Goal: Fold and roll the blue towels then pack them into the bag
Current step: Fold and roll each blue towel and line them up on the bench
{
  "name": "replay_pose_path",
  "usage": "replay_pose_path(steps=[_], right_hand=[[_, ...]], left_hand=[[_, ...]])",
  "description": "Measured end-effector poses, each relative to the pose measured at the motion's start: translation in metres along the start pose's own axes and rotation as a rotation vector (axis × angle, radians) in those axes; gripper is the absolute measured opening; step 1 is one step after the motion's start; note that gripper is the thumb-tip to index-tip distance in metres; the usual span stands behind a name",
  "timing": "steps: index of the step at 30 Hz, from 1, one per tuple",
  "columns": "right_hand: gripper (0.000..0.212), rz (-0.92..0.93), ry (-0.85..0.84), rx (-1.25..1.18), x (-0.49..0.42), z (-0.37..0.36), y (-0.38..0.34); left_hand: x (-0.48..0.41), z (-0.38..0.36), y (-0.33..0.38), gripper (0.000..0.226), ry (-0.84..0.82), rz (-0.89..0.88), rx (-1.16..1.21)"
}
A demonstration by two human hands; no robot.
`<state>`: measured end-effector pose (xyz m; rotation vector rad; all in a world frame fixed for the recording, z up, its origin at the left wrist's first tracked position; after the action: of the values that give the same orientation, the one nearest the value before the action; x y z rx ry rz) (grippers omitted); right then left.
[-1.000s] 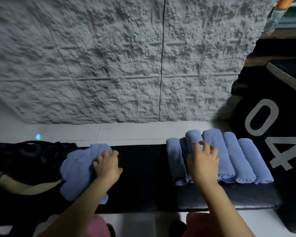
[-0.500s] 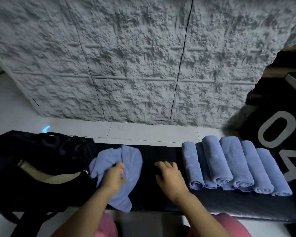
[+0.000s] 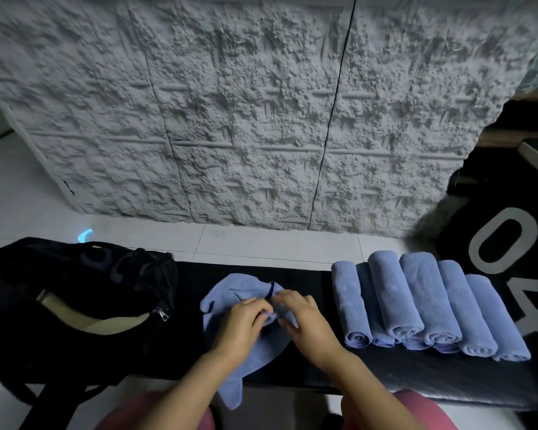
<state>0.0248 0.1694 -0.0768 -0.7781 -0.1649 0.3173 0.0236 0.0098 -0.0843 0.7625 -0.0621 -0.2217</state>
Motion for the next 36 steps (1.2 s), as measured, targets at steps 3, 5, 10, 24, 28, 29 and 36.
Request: replay_pose_path(steps=[3, 5, 10, 24, 28, 29, 36], right_hand=[[0.037, 0.051, -0.068, -0.235, -0.004, 0.022, -0.009], [0.032, 0.048, -0.122, -0.313, -0.009, 0.038, -0.020], [0.017, 0.120, -0.121, -0.461, -0.016, 0.092, -0.072], [0.023, 0.224, -0.238, -0.518, 0.028, 0.207, -0.206], [0.022, 0.285, -0.181, -0.611, 0.051, 0.220, -0.220], [0.024, 0.297, -0.188, -0.638, 0.056, 0.222, -0.220], [0.042, 0.315, -0.162, -0.782, 0.098, 0.254, -0.202]], left_hand=[[0.001, 0.026, 0.031, 0.020, -0.047, -0.050, 0.154], [-0.001, 0.046, 0.045, 0.025, -0.042, -0.083, 0.259], [-0.012, 0.106, 0.085, 0.026, 0.016, -0.123, 0.353], [0.028, 0.234, 0.213, 0.023, -0.078, -0.408, 0.301], [0.035, 0.258, 0.231, 0.016, -0.118, -0.435, 0.336], [0.036, 0.265, 0.233, 0.016, -0.106, -0.433, 0.349], [0.038, 0.322, 0.209, 0.027, 0.167, -0.296, 0.289]])
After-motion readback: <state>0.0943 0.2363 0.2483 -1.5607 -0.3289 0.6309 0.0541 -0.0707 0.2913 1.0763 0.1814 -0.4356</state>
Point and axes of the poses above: each hand's wrist, its own x-axis away from the middle knuckle, its own z-axis out of the back of the hand, y = z × x, the point moved 1 cm from there along -x, towards the middle knuckle, and after that the axes turned 3 degrees about -x, right-handed, at the moved point
